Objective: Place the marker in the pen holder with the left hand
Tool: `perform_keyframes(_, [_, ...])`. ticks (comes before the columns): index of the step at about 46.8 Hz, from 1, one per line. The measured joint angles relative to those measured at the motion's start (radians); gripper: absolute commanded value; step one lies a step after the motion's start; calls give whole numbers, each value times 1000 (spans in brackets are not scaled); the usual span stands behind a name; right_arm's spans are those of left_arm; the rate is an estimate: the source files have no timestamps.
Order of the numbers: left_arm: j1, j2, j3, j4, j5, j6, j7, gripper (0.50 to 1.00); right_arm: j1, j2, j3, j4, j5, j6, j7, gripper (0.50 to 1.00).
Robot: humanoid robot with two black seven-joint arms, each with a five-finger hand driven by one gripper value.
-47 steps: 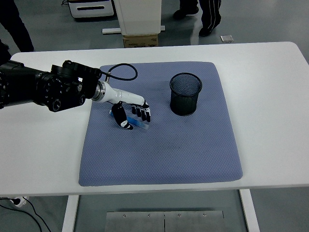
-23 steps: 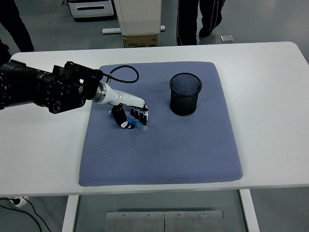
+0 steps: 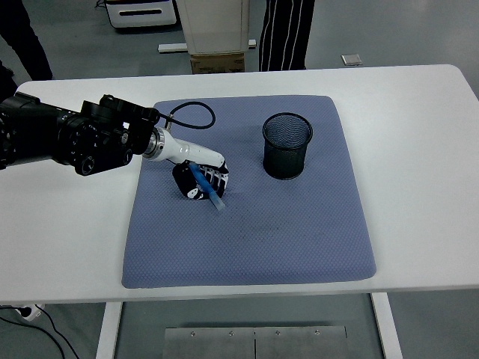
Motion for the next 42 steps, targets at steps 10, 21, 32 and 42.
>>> perform_keyframes(10, [-6, 5, -1, 2, -1, 0, -4, 500, 0, 0, 0, 0, 0, 0, 0, 1000])
perform_keyframes(21, [-13, 10, -3, 16, -6, -2, -9, 500, 0, 0, 0, 0, 1, 0, 0, 1000])
perform_keyframes(32, [-16, 10, -15, 21, -16, -2, -11, 500, 0, 0, 0, 0, 0, 0, 0, 1000])
perform_keyframes(42, [-19, 12, -36, 26, -26, -5, -12, 500, 0, 0, 0, 0, 0, 0, 0, 1000])
